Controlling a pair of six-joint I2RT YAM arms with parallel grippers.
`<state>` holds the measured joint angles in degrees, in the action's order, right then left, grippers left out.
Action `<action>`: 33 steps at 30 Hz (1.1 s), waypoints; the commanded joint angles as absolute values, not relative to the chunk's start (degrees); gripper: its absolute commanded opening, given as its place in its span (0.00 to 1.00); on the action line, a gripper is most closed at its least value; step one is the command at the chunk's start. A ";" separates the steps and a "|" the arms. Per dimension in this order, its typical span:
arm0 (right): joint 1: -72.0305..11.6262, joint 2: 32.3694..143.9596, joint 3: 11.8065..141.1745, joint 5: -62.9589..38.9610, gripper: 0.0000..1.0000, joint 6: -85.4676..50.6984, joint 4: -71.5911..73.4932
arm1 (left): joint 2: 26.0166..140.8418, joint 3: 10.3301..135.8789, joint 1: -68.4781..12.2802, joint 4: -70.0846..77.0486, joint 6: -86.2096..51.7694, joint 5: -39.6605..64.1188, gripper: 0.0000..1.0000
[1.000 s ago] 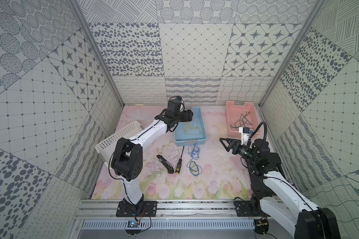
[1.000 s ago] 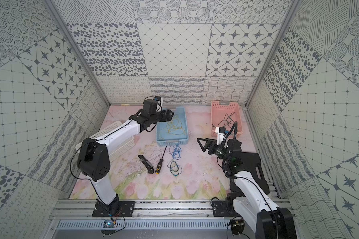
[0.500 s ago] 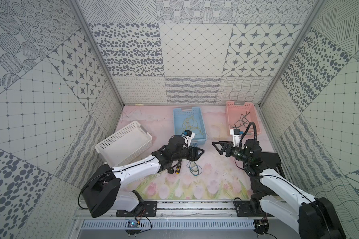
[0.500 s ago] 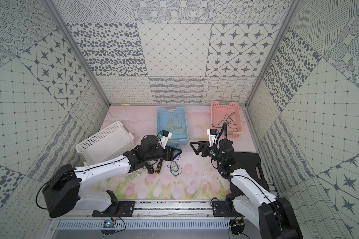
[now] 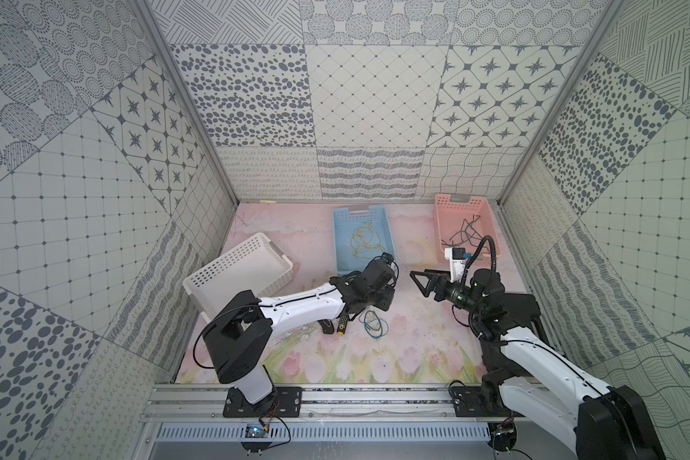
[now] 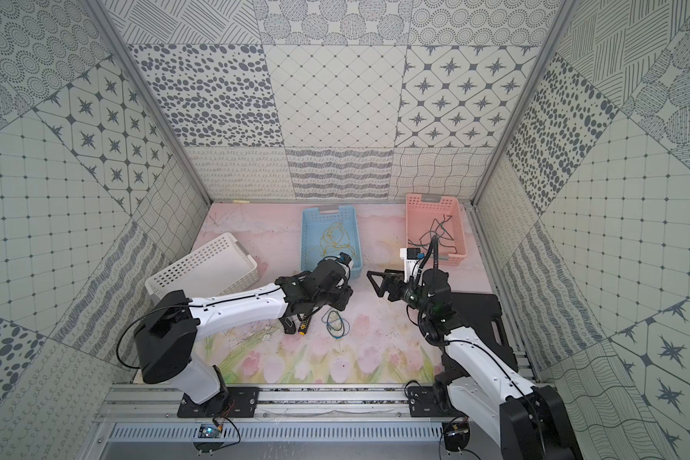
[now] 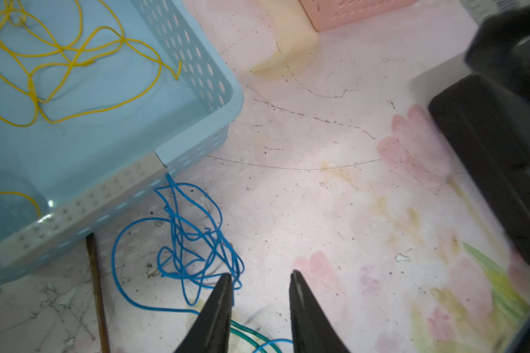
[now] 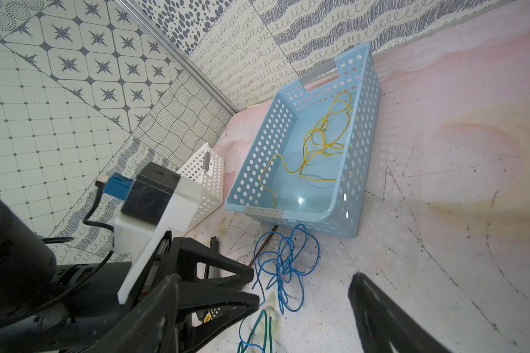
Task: Untangle and sort cables by color
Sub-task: Untie the cable.
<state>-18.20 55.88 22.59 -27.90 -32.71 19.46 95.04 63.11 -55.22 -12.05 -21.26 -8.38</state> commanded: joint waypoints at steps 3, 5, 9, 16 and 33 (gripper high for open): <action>-18.11 55.54 22.04 -27.60 0.89 -31.99 21.25 | 101.09 69.99 -55.55 -25.30 -12.27 -23.25 0.24; -18.11 55.53 22.01 -27.51 0.89 -31.91 21.18 | 102.56 70.72 -55.59 -25.31 -12.00 -21.95 0.19; -18.11 55.49 22.06 -27.51 0.90 -31.89 21.18 | 104.77 72.43 -55.59 -26.98 -11.49 -21.01 0.00; -18.06 55.21 22.15 -27.89 0.89 -31.51 20.96 | 97.16 69.87 -55.55 -21.65 -11.95 -18.46 0.00; -23.62 61.50 24.06 -36.82 0.89 -30.30 28.55 | 69.35 65.54 -55.35 -6.20 -15.24 5.14 0.00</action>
